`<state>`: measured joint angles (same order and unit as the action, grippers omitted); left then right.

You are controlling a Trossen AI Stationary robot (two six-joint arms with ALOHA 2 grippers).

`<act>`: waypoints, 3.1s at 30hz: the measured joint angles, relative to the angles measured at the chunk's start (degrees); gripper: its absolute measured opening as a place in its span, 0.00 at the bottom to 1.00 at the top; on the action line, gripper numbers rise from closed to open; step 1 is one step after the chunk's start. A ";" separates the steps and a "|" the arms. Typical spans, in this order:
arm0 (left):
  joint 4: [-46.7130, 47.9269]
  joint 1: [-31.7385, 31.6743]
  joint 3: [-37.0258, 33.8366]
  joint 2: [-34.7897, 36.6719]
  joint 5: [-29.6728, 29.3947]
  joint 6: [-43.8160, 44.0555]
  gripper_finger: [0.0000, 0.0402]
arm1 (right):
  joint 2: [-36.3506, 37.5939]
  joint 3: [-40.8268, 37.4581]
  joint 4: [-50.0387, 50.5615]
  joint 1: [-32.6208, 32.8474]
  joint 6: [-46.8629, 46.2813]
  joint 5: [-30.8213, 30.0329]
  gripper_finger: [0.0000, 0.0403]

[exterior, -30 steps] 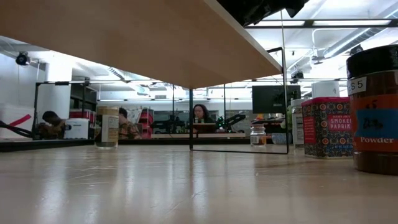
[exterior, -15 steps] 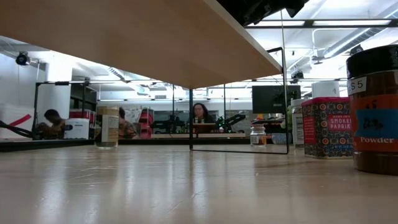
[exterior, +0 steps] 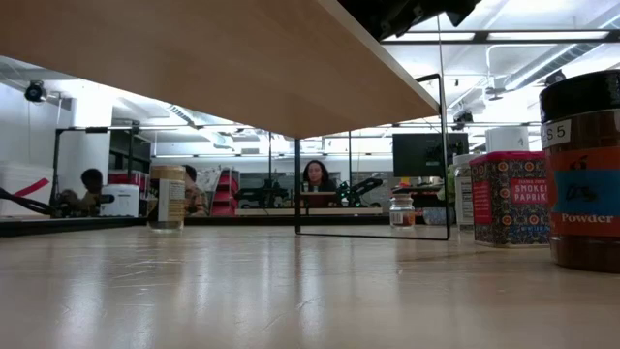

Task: Shelf spices
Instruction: Put the green seasoning bottle on the shelf, then put the gold seasoning bottle on the shelf

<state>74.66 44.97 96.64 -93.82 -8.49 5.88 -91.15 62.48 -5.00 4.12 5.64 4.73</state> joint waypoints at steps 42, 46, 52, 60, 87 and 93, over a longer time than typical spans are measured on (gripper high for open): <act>13.40 -0.22 6.07 0.22 3.67 11.49 0.72 | 0.02 0.00 0.01 0.64 0.42 0.20 0.53; 15.27 -0.22 6.90 0.31 4.68 13.34 0.71 | 0.02 0.00 0.01 0.66 0.95 0.22 0.53; 15.40 -0.40 6.89 3.34 3.99 17.33 0.69 | 0.02 0.00 0.18 0.66 1.41 0.22 0.53; 15.40 -0.44 6.89 9.01 -0.64 22.64 0.63 | 4.62 0.00 2.40 0.63 2.06 0.20 0.53; 11.97 -36.22 -11.11 25.19 -19.92 21.14 0.53 | 9.92 -7.00 -0.02 4.82 1.43 -3.23 0.53; 1.42 -49.47 -19.66 28.74 -11.18 11.89 0.52 | 9.92 -9.14 -3.74 5.01 1.90 -3.39 0.53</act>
<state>76.08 -4.50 76.98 -65.08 -19.67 17.77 -81.23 53.34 -8.74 9.13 7.55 1.34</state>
